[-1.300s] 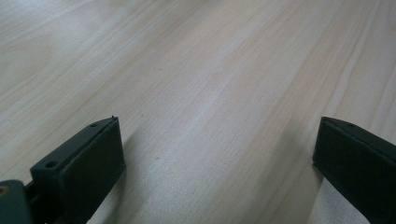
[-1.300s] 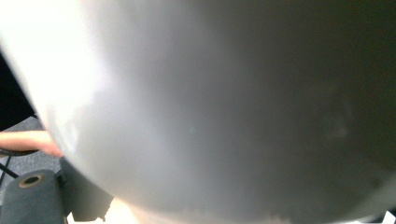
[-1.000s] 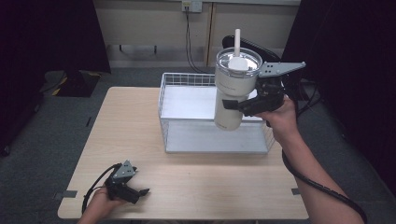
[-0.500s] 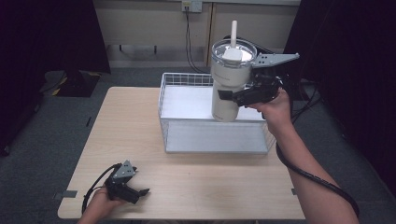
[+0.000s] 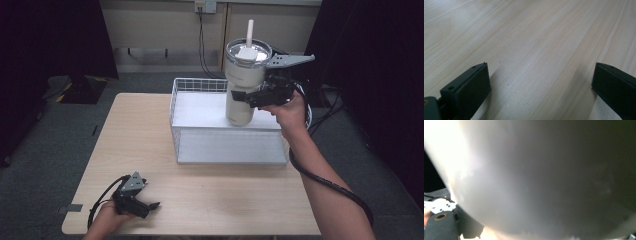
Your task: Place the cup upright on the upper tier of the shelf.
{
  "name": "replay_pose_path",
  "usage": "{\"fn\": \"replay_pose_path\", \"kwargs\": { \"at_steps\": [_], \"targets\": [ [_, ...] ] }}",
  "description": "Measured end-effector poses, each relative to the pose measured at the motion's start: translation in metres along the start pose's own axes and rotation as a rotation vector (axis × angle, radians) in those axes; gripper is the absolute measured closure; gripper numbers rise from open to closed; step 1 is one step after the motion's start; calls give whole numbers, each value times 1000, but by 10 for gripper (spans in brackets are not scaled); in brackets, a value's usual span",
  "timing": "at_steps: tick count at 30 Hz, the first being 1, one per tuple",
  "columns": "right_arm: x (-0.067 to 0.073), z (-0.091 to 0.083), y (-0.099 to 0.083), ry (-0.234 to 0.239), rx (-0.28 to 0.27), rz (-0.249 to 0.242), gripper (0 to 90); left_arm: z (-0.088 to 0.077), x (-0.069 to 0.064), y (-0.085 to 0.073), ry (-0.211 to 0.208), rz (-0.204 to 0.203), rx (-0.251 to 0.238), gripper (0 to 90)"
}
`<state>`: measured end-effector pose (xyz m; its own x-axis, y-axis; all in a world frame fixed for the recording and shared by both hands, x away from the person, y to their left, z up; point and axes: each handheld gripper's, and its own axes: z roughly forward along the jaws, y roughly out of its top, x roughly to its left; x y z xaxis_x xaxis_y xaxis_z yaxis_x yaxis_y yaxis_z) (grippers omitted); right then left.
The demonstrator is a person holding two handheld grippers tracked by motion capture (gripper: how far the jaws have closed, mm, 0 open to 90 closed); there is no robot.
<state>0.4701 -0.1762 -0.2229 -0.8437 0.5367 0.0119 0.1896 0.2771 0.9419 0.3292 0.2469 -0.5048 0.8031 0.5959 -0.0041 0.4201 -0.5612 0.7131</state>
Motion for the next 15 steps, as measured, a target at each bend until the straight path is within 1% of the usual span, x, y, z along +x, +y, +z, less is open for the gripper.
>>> {"fn": "replay_pose_path", "kwargs": {
  "at_steps": [4,6,11,15],
  "targets": [
    [-5,6,-3,-13,-2,12,102,0,0,0,0,0,0,11],
    [-7,9,-3,-18,-2,10,102,0,0,0,0,0,1,11],
    [-10,13,-4,-25,-4,20,102,0,0,0,-1,0,1,11],
    [-11,17,-3,-30,-6,17,102,0,0,0,0,0,1,11]
  ]
}}
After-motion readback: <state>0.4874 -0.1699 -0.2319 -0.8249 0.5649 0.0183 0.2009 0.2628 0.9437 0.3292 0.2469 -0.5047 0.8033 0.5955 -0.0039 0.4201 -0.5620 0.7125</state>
